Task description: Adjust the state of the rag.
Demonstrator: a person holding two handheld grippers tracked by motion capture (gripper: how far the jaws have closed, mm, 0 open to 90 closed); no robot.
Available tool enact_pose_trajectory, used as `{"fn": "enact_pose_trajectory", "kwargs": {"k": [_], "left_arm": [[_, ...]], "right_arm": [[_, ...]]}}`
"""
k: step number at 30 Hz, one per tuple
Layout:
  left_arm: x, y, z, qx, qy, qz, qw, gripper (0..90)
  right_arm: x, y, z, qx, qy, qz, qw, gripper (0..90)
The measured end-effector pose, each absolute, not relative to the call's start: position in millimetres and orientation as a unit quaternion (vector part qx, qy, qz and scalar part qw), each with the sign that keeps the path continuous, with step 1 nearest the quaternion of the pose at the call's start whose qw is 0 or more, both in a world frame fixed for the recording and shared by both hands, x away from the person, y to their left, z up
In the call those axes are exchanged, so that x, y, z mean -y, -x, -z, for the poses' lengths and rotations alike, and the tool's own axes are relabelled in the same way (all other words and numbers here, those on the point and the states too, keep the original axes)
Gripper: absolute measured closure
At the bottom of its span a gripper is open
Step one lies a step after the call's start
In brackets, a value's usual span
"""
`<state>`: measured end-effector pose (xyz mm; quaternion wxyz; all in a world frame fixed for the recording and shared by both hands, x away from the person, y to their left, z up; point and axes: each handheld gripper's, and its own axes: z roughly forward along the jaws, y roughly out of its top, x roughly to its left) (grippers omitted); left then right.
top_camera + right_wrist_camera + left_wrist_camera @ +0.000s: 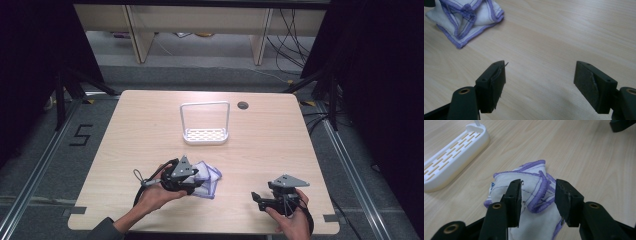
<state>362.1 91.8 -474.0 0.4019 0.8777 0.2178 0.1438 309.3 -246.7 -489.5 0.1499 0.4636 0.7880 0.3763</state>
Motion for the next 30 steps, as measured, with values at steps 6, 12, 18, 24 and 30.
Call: {"fn": "enact_pose_trajectory", "kwargs": {"k": [6,12,18,24,30], "left_arm": [[-87.1,-367.3,481.6,-0.220,-0.886,-0.158,0.377,64.1],[-88.2,-372.4,483.9,-0.216,-0.884,-0.170,0.378,80.2],[-94.6,-374.7,476.1,-0.220,-0.874,-0.162,0.403,85.2],[-107.5,-377.9,455.3,-0.227,-0.859,-0.150,0.434,85.9],[-134.6,-384.0,432.4,-0.254,-0.835,-0.141,0.468,85.8]], "right_arm": [[245.6,-309.6,490.1,-0.790,-0.462,-0.376,0.144,26.6],[245.6,-309.7,489.8,-0.793,-0.459,-0.372,0.151,26.6],[244.5,-308.4,489.8,-0.786,-0.470,-0.376,0.139,26.6],[246.1,-311.4,489.6,-0.792,-0.457,-0.377,0.148,27.0],[241.1,-314.1,488.0,-0.792,-0.456,-0.383,0.138,27.9]]}}
